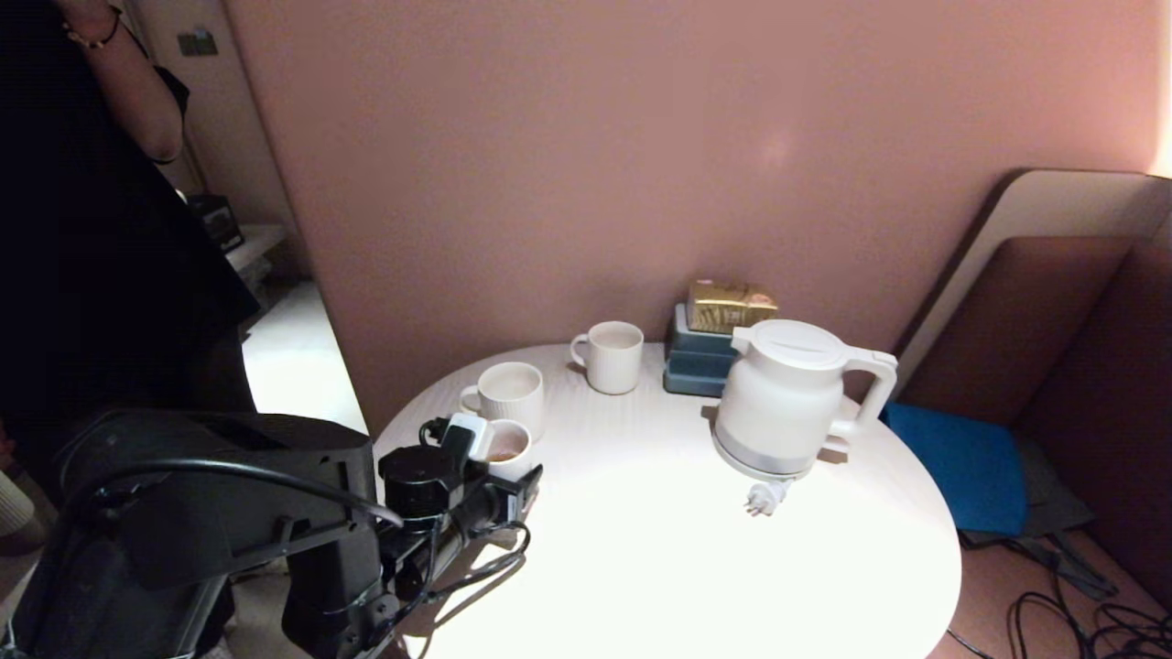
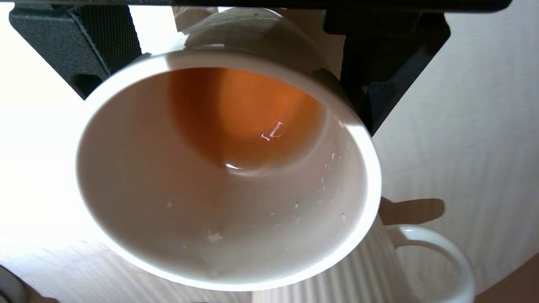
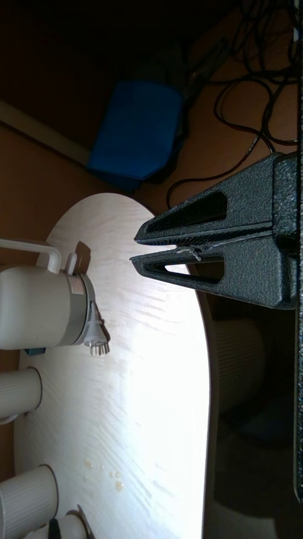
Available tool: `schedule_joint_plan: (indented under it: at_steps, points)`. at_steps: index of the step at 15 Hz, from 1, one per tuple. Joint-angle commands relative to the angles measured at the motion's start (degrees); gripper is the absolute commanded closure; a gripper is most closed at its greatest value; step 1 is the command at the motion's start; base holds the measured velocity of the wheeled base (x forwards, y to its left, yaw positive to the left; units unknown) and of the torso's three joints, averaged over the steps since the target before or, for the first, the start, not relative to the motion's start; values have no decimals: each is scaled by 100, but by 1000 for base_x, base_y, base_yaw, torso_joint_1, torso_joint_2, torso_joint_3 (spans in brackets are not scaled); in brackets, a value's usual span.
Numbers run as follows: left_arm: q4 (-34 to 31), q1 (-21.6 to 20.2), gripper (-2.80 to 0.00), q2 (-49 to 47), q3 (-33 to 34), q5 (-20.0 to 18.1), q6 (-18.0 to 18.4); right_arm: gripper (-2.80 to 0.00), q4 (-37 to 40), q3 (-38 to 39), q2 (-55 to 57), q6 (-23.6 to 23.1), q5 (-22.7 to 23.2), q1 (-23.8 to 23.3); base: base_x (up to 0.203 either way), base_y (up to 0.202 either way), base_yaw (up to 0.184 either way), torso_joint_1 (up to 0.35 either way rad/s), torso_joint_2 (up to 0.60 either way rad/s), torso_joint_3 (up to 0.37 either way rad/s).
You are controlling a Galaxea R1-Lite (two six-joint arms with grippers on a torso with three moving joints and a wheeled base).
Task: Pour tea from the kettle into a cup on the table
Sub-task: Pick up the cup, then pour water into another cup
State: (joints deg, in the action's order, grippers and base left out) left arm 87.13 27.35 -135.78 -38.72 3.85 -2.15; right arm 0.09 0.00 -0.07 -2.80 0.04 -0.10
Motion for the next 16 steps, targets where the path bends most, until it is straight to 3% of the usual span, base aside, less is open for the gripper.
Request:
schedule_joint_plan:
  at_steps: [1, 7, 9, 12, 16]
  points:
    - [76, -1, 0, 24, 29, 1, -4, 0, 0, 0, 7, -10, 5, 1, 0, 0, 0, 0, 0, 0]
    - [76, -30, 0, 678, 803, 6, 8, 0, 0, -8, 7, -2, 14, 1, 0, 0, 0, 0, 0, 0]
    - [26, -307, 0, 1013, 862, -2, 199, 0, -8, -4, 7, 80, 5, 1, 0, 0, 0, 0, 0, 0]
    - [-646, -706, 0, 1334, 292, -7, 673, 0, -18, 0, 7, 316, -40, 1, 0, 0, 0, 0, 0, 0]
    - [-2066, -1140, 0, 1697, -892, -7, 811, 0, -18, -6, 7, 307, -48, 1, 0, 0, 0, 0, 0, 0]
